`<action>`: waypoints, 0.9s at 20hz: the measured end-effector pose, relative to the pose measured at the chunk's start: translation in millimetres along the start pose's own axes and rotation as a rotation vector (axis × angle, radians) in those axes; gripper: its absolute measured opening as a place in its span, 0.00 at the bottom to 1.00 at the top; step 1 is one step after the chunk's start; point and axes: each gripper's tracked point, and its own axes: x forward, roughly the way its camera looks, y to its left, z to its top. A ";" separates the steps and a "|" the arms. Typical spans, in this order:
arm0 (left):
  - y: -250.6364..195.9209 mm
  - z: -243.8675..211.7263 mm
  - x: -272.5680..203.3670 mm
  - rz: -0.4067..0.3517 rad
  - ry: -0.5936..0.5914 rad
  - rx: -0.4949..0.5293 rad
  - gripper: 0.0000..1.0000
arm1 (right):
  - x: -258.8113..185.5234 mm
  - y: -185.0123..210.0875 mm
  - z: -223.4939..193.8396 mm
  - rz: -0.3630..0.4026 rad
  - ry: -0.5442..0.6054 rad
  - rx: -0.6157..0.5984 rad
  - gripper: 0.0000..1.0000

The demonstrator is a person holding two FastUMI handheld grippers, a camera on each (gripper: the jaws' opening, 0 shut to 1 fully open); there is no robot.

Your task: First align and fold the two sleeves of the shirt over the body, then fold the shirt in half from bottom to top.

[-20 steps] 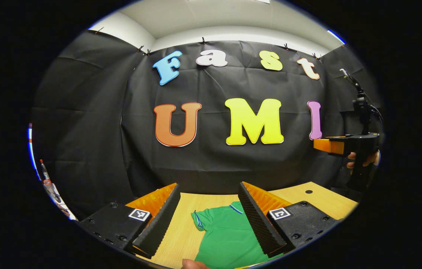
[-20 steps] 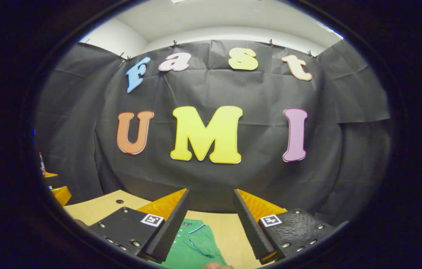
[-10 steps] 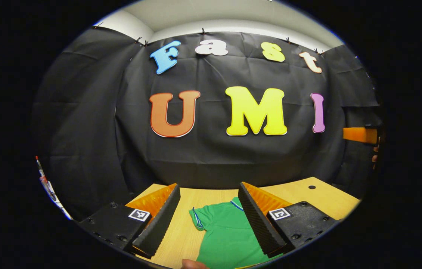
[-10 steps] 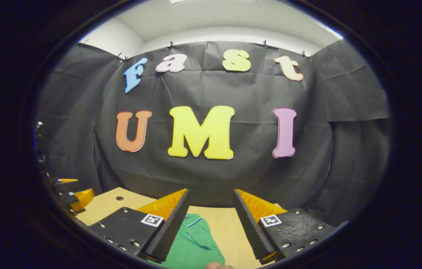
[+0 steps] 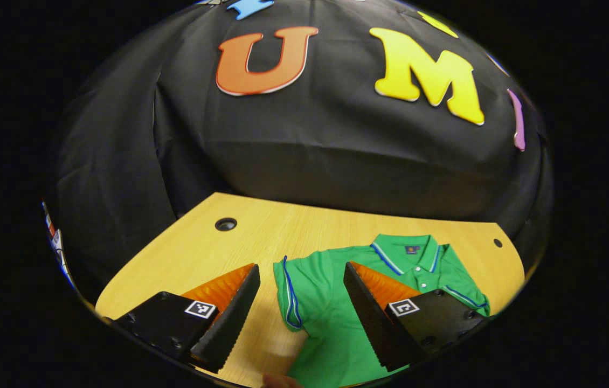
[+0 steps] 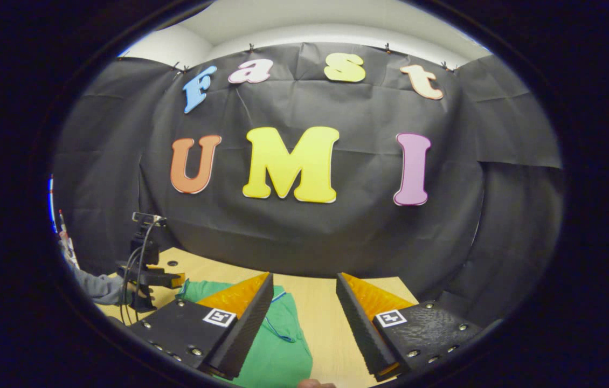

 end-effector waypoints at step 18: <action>-15.5 -49.4 93.4 -0.004 0.176 0.164 0.08 | 28.9 -19.9 -43.6 0.008 0.170 -0.049 0.79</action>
